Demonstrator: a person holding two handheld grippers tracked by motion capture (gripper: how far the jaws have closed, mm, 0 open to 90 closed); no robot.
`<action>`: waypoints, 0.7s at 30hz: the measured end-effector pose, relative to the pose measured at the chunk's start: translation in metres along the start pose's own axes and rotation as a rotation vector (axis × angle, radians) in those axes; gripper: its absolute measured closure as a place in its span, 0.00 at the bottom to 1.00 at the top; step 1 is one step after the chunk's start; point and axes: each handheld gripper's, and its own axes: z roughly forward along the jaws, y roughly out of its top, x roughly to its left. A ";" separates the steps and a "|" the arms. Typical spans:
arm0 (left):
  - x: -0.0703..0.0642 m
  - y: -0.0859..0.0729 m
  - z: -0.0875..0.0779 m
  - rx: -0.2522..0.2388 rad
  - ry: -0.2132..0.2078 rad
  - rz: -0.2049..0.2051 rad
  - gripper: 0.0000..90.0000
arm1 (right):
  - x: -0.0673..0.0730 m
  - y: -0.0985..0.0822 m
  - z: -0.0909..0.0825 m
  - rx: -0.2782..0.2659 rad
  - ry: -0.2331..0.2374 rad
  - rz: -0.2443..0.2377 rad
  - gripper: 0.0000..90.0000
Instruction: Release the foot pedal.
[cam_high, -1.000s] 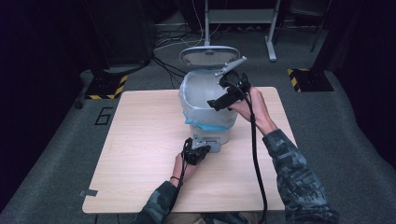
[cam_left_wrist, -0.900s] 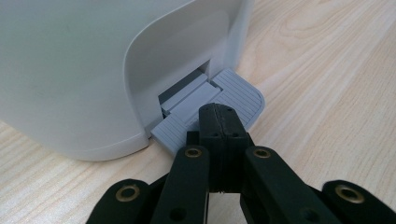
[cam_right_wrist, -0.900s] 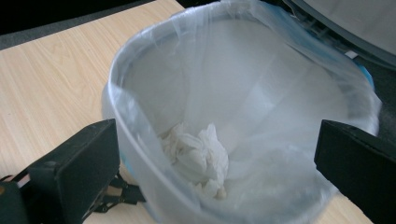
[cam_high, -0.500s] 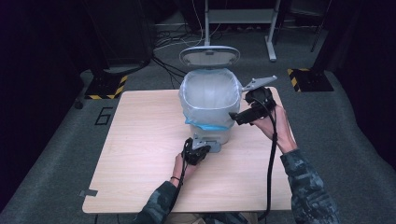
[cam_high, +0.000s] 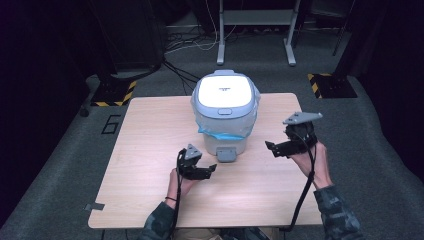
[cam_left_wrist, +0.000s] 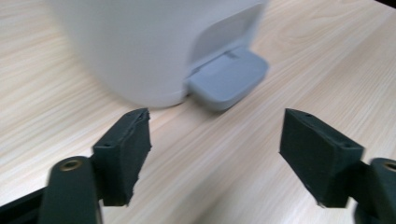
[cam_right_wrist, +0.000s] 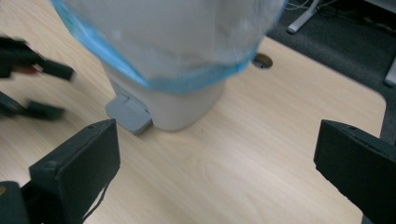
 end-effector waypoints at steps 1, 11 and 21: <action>0.003 -0.004 -0.006 -0.001 0.019 -0.007 0.24 | -0.002 -0.012 0.002 0.011 0.006 0.011 0.00; 0.039 -0.053 -0.062 0.029 0.192 -0.068 0.18 | -0.010 -0.100 0.023 0.094 -0.035 0.119 0.00; 0.074 -0.102 -0.081 0.130 0.331 -0.174 0.14 | -0.010 -0.165 0.048 0.157 -0.109 0.209 0.00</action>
